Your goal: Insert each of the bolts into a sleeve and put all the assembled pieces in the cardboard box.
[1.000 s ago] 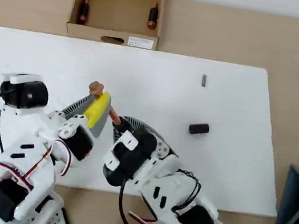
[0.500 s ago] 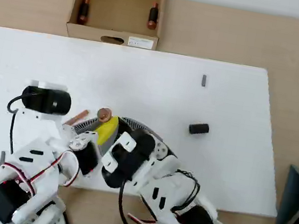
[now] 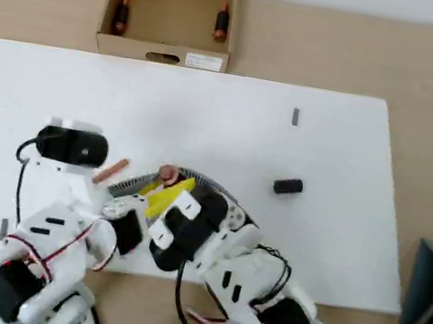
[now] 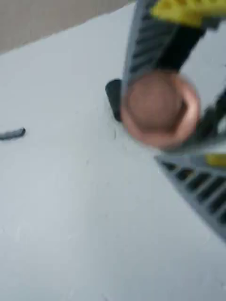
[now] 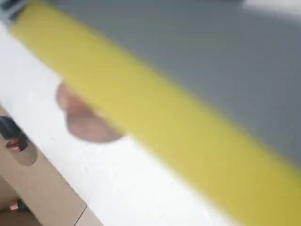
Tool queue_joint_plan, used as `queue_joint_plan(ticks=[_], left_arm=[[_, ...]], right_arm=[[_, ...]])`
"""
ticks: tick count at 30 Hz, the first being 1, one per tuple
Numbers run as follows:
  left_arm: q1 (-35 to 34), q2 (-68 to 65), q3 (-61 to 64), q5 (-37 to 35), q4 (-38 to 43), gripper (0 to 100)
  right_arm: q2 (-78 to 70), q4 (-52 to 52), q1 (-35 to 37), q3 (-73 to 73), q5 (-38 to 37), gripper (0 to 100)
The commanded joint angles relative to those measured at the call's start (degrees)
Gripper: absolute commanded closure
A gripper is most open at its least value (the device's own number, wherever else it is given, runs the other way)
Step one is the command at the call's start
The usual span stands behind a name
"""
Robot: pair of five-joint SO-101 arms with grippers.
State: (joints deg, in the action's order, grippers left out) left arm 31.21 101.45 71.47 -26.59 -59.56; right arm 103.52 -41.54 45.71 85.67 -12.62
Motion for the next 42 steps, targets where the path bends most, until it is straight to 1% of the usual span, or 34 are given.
queue_joint_plan(ticks=[1, 5, 7, 8, 10, 13, 14, 15, 18, 21, 24, 28, 30, 34, 39, 42], left_arm=[[-0.6, 0.0, -4.0, 1.6, -2.3, 78], [-2.1, 0.0, -9.1, 3.1, -3.6, 79], [-4.0, 0.0, -11.6, 3.7, -3.7, 82], [-5.0, 0.0, -12.6, 5.1, -3.7, 85], [-7.8, 0.1, -14.1, 7.8, -3.5, 90], [-13.8, 0.1, -15.6, 12.0, -3.6, 98], [-16.1, 0.1, -15.5, 13.5, -3.7, 100], [-18.4, 0.1, -15.3, 14.8, -3.8, 100], [-25.4, 0.1, -12.6, 17.8, -3.8, 100], [-30.9, 0.1, -7.9, 18.9, -3.8, 100], [-35.5, 0.1, -2.6, 21.5, -3.8, 100], [-38.7, 0.1, 5.6, 22.9, -3.5, 100], [-39.8, 0.1, 9.9, 23.0, -3.3, 100], [-40.4, 0.1, 17.6, 24.1, -3.3, 100], [-40.4, 0.1, 21.2, 26.7, -3.3, 100], [-40.4, 0.1, 21.2, 26.7, -3.2, 100]], right_arm=[[7.1, 1.8, 0.4, -2.7, -0.4, 98.9], [7.1, 1.8, 0.4, -2.5, -0.4, 98.9], [7.1, 1.8, 0.4, -2.5, -0.4, 98.9], [7.1, 1.8, 0.4, -2.5, -0.4, 98.9], [7.1, 1.8, 0.4, -2.7, -0.3, 98.9], [7.1, 1.8, 0.4, -2.9, -0.3, 98.9], [7.1, 1.7, 0.3, -2.9, -0.2, 98.9], [7.1, 1.7, 0.3, -2.8, -0.1, 98.9], [6.9, 1.6, -0.7, -2.9, 1.8, 98.9], [6.5, 1.0, -5.7, -2.9, 7.4, 98.9], [6.5, -4.9, -10.2, -4.2, 10.2, 98.9], [4.5, -14.8, -10.8, -9.8, 14.4, 98.9], [0.6, -16.0, -10.9, -13.3, 15.4, 98.9], [-12.3, -14.5, -10.9, -22.1, 16.0, 98.9], [-32.5, -11.4, -12.4, -36.4, 20.4, 98.9], [-45.4, -9.2, -14.7, -45.3, 22.1, 98.9]])
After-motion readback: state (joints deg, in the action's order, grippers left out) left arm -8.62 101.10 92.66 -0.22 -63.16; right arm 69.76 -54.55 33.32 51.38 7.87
